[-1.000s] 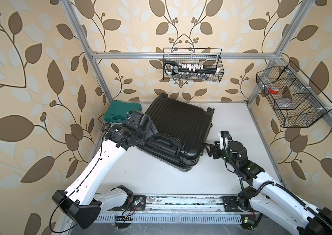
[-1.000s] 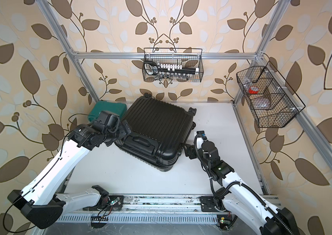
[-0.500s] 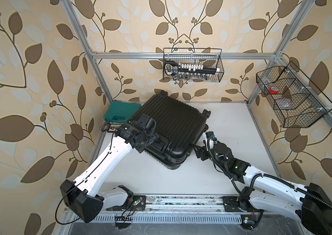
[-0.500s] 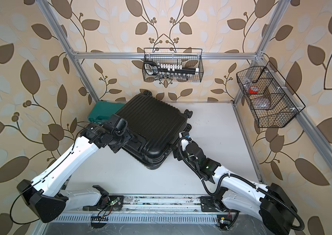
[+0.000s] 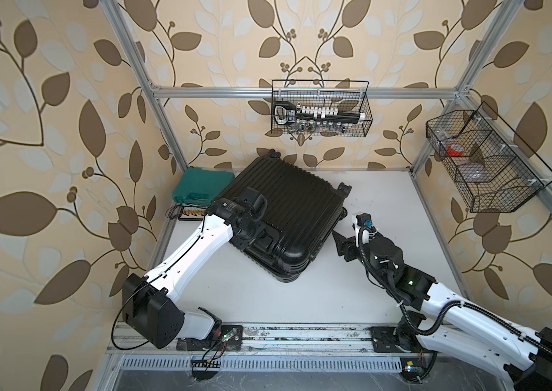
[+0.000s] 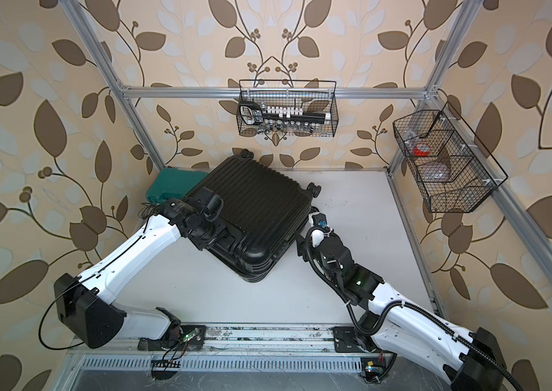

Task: Close the suitcase zippers
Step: Adjust the suitcase at the center of the board.

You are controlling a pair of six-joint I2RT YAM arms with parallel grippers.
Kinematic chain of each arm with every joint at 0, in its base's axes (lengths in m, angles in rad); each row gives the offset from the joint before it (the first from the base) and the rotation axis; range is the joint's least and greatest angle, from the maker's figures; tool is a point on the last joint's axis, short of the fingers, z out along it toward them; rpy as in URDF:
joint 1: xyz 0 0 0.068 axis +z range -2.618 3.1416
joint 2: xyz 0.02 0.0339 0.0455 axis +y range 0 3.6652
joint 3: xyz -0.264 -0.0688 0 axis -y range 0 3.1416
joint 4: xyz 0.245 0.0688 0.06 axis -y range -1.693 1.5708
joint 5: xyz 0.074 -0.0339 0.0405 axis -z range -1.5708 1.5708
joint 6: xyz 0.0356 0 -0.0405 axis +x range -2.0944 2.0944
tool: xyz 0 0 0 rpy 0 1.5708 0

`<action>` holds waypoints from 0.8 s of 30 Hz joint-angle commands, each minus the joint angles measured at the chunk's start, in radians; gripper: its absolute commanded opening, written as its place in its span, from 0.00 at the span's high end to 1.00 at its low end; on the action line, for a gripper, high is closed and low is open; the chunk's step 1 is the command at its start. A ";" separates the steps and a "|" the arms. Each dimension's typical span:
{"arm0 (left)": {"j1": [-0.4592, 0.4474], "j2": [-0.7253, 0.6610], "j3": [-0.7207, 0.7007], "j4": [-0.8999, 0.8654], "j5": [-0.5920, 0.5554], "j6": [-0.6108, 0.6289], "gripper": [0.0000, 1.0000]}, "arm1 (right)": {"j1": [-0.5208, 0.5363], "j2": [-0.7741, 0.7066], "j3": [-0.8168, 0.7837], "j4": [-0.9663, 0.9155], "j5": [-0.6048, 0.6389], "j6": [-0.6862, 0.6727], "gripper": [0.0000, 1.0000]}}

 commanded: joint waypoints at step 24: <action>0.173 0.220 0.222 0.298 0.215 1.000 0.74 | -0.251 0.077 0.154 -0.174 -0.240 -0.078 0.24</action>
